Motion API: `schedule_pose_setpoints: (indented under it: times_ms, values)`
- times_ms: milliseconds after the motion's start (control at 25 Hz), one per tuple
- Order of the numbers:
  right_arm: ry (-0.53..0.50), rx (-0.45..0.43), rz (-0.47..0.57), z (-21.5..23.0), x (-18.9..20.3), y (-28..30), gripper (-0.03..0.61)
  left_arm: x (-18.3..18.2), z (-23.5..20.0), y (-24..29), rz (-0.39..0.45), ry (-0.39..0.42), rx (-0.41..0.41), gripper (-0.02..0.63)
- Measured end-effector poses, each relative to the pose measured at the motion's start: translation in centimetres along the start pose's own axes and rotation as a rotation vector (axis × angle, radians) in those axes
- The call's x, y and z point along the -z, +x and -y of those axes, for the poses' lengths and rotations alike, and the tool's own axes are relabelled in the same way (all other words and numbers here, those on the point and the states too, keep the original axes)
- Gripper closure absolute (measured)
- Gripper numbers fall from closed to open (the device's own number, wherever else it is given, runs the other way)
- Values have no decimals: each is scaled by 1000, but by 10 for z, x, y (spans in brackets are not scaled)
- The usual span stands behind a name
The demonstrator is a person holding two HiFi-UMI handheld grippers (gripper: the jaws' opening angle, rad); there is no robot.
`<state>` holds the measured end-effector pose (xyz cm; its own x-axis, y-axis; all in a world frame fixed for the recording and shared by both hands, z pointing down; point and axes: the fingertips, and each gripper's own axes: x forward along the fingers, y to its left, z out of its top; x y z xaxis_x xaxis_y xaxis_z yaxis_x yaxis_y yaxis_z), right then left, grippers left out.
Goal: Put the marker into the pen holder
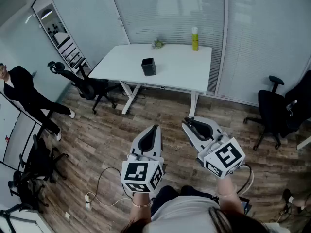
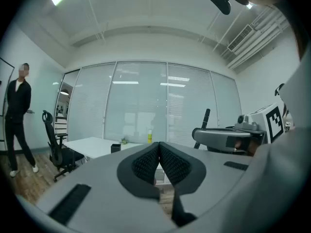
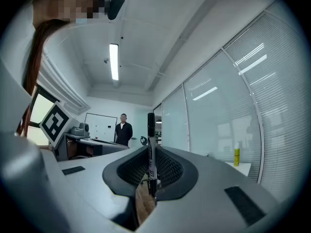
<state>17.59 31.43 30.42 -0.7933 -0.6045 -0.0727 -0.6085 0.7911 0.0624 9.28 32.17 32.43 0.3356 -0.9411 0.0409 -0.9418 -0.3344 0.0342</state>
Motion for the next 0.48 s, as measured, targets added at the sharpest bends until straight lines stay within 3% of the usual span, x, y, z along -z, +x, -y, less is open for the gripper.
schedule_pose_setpoints:
  times_ms: [240,480]
  values:
    - [14,9,3,11,3,8,511,8,-1,11,-21,-31,15,595]
    - [24,19,2,27,8,36,511,6,-28,31,-19,-41,10,595]
